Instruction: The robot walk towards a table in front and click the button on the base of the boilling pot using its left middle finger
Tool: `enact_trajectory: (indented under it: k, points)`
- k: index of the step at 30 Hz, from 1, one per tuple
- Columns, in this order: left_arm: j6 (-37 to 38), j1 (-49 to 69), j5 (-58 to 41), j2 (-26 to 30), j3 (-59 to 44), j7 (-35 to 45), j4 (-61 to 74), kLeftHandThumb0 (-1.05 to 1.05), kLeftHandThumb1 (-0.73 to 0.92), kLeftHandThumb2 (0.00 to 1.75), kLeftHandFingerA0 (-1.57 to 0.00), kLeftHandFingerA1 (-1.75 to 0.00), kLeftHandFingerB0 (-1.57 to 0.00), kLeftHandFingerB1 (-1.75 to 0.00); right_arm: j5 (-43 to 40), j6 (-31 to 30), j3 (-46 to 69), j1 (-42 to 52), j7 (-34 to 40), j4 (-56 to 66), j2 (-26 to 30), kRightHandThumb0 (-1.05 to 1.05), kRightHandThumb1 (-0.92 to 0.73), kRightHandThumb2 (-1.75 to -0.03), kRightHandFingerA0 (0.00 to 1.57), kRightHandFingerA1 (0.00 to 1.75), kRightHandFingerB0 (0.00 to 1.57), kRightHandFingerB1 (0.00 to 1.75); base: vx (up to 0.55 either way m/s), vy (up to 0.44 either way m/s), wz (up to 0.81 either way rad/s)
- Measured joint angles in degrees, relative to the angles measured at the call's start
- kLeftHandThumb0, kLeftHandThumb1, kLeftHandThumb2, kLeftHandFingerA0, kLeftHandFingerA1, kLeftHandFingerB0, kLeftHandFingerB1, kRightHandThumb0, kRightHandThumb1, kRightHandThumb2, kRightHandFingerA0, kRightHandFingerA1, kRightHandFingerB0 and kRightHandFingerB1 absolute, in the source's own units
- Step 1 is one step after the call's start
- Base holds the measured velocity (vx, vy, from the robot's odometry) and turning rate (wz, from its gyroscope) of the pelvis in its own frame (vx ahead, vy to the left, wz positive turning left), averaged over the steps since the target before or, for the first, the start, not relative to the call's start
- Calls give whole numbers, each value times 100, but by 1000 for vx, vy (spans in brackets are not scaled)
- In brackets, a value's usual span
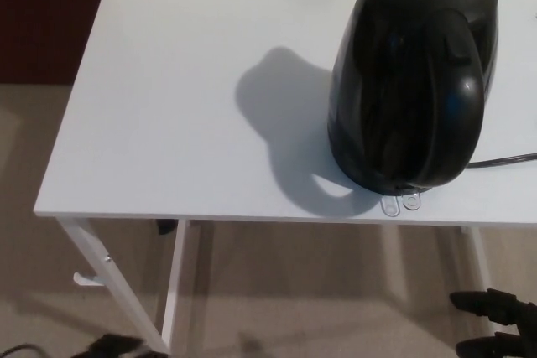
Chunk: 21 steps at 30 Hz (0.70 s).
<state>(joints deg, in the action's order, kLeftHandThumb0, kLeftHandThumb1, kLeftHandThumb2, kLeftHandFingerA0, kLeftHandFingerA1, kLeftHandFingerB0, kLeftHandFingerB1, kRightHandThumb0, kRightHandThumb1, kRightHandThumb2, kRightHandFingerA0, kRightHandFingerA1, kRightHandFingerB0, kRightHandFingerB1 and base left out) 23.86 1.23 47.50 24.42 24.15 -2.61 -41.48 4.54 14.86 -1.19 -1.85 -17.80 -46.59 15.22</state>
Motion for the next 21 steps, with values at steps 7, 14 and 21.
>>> enact_trajectory:
  k: [7, 14, 21]
  points:
    - [36, -42, -647, -119, -1074, 96, -1049, -45, 53, 57, -35, -33, -12, -26, 20, -69, -9, 12, 118, -39, -37, -25, -54, -56, 55, 40, 34, 33, 0, 0, 0]
    - [52, -96, -1310, -258, -1935, 258, -1793, -43, 52, 56, -35, -33, -14, -27, 70, -190, -9, 105, 283, -39, -41, -24, -53, -56, 56, 40, 35, 34, 0, 0, 0]
    - [53, -267, -1890, -285, -2303, 462, -2159, -44, 52, 56, -34, -32, -14, -27, 102, -306, -8, 130, 471, -58, -49, -26, -54, -56, 56, 39, 34, 33, 0, 0, 0]
